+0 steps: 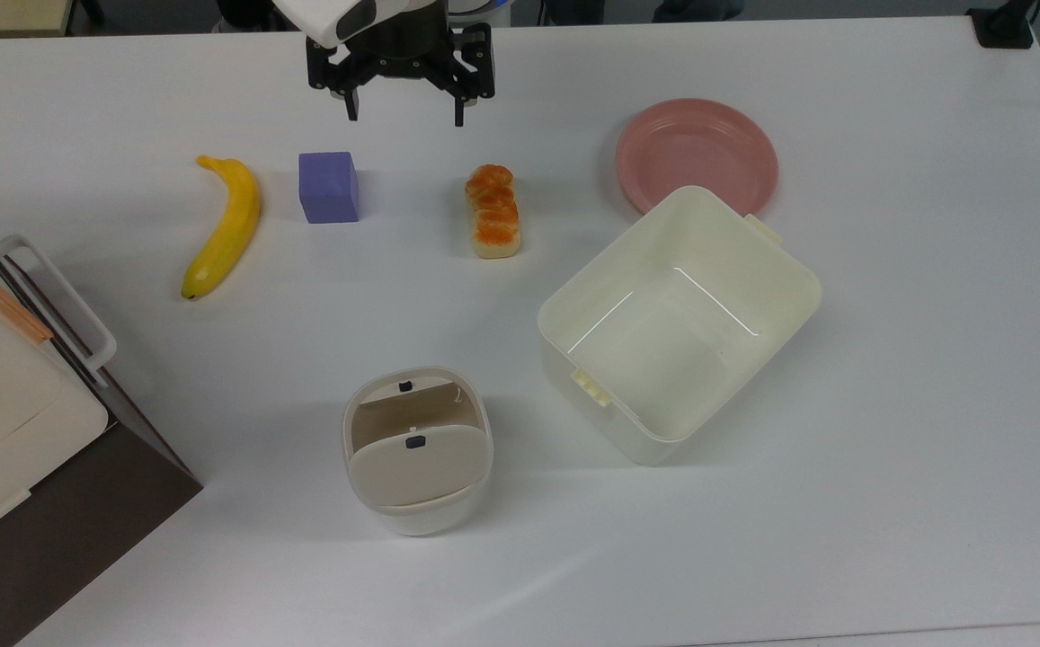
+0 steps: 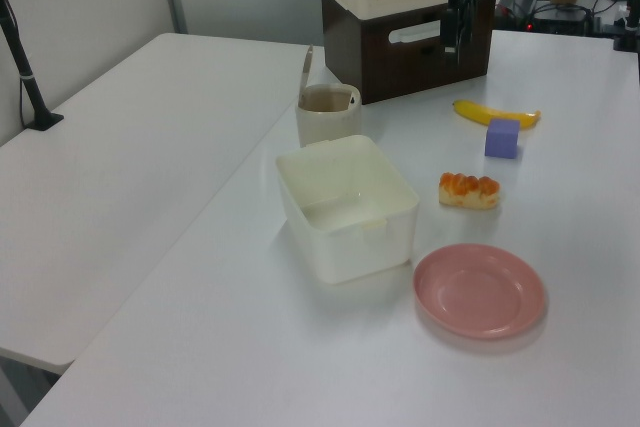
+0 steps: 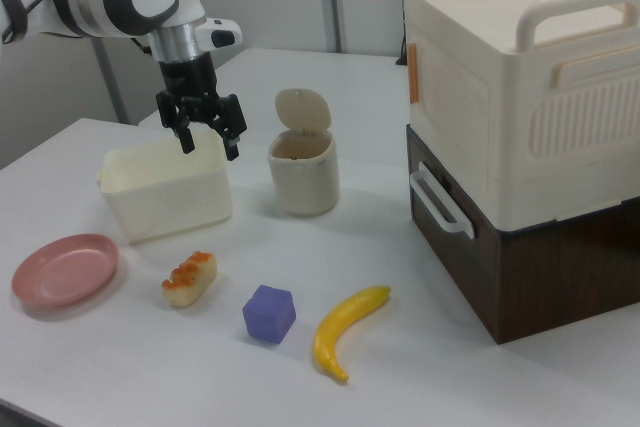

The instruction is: Close the trash can

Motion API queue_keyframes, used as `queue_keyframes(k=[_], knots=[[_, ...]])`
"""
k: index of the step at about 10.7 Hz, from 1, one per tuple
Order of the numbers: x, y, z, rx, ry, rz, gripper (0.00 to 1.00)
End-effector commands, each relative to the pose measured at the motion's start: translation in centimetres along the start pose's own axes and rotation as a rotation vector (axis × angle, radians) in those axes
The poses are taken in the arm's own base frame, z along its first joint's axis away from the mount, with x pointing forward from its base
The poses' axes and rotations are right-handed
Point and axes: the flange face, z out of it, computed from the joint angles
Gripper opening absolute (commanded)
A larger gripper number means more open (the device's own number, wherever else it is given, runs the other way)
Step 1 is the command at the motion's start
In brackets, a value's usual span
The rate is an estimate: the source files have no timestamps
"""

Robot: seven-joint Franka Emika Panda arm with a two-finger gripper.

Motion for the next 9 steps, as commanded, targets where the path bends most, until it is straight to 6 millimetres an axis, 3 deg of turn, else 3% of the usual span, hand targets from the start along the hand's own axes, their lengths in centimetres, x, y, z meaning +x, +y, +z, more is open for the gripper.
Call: queue_keyframes(k=[1,9], knots=[[-0.37,0.18,-0.61,0.002,0.024,0.01,1.0],[0.21,-0.45,-0.24,0.004,0.049,0.011,0.97]])
